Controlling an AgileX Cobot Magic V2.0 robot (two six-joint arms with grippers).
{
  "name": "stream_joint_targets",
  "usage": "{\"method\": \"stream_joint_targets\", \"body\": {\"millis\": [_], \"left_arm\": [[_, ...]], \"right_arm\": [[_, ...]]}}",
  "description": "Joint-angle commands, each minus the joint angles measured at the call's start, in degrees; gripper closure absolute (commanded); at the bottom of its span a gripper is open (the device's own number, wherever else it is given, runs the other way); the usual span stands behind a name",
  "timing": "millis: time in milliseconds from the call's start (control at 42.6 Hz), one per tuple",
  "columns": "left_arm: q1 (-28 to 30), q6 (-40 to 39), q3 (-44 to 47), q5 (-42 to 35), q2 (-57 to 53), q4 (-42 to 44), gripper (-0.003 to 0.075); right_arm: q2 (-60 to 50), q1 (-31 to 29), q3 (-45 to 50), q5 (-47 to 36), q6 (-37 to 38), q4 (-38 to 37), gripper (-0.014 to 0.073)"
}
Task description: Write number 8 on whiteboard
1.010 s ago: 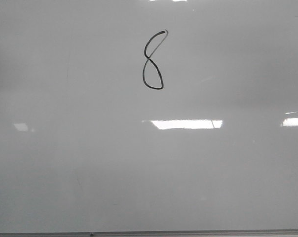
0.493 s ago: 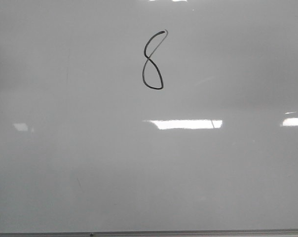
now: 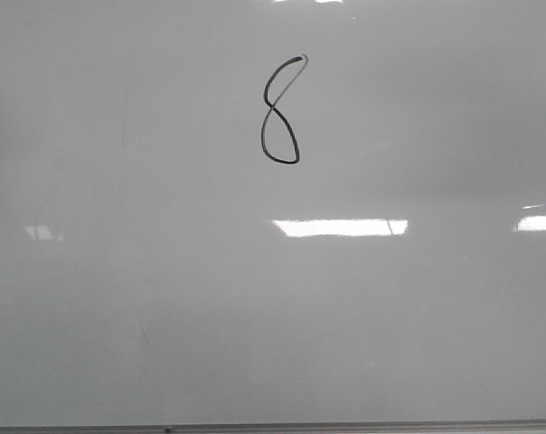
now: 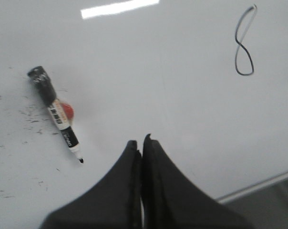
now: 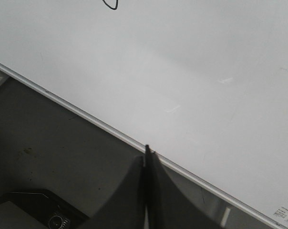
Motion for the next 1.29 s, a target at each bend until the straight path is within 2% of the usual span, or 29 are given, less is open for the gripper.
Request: {"method": "stream_joint_targets", "body": {"millis": [0,164,376,634,775,1268], "left_arm": [[4.8,5.8,3.4,-11.7,-4.7,-5.0,0.0741],[12.4,6.8,15.3,-22.3,-14.9,-5.0,0.0741],[20.0,6.8,29.4,-29.3,-27.0,-5.0,0.0741],[22.6,6.7,40.2,-38.0,-36.0,-5.0,0.0741],[22.7,6.7,43.1,-42.9,-36.6,-5.8,0.0741],[22.6,6.7,43.1,-43.3,-36.6,-5.8,0.0741]], "right_arm": [[0.2,-0.4,-1.3,-3.0,0.1,-1.1,0.0662],[0.2,-0.4,-1.3,-3.0,0.1,-1.1,0.0662],[0.2,-0.4,-1.3,-3.0,0.1,-1.1,0.0662],[0.2,-0.4,-1.3,-3.0,0.1,-1.1,0.0662],[0.2,-0.4,-1.3,-2.9,0.1,-1.1,0.0662],[0.2,-0.4,-1.3,-3.0,0.1,-1.1,0.0662]]}}
